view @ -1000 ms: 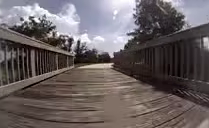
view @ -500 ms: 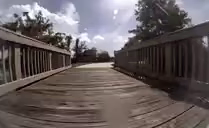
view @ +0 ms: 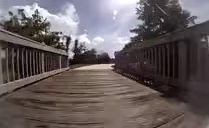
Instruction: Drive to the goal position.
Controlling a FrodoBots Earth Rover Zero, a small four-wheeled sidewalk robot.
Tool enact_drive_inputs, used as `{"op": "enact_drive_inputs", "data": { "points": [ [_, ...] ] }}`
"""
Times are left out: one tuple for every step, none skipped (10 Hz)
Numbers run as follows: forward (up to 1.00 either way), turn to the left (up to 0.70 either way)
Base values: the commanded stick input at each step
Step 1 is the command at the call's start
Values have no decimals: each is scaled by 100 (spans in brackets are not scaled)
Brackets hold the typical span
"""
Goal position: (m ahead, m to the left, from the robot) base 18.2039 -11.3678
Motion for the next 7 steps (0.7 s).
{"op": "enact_drive_inputs", "data": {
  "points": [
    [85,0],
    [85,0],
    [85,0],
    [85,0],
    [85,0],
    [85,0],
    [85,0]
  ]
}}
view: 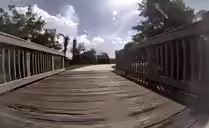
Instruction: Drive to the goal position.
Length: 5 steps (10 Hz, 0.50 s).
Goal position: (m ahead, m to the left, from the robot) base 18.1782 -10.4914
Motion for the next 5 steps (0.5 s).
{"op": "enact_drive_inputs", "data": {
  "points": [
    [85,0],
    [85,0],
    [85,0],
    [85,0],
    [85,0]
  ]
}}
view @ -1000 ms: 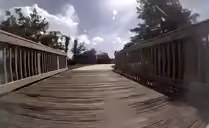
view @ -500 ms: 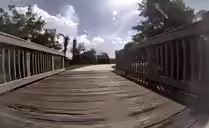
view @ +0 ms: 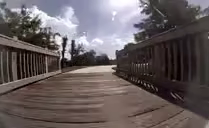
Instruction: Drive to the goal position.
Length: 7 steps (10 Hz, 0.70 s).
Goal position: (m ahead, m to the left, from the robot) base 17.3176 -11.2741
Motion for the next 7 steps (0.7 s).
{"op": "enact_drive_inputs", "data": {
  "points": [
    [85,0],
    [85,0],
    [85,0],
    [85,0],
    [85,0],
    [85,0],
    [85,0]
  ]
}}
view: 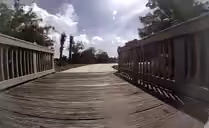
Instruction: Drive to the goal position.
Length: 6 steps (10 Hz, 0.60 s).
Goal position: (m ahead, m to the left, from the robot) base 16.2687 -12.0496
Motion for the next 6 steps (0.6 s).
{"op": "enact_drive_inputs", "data": {
  "points": [
    [85,0],
    [85,0],
    [85,0],
    [85,0],
    [85,0],
    [85,0]
  ]
}}
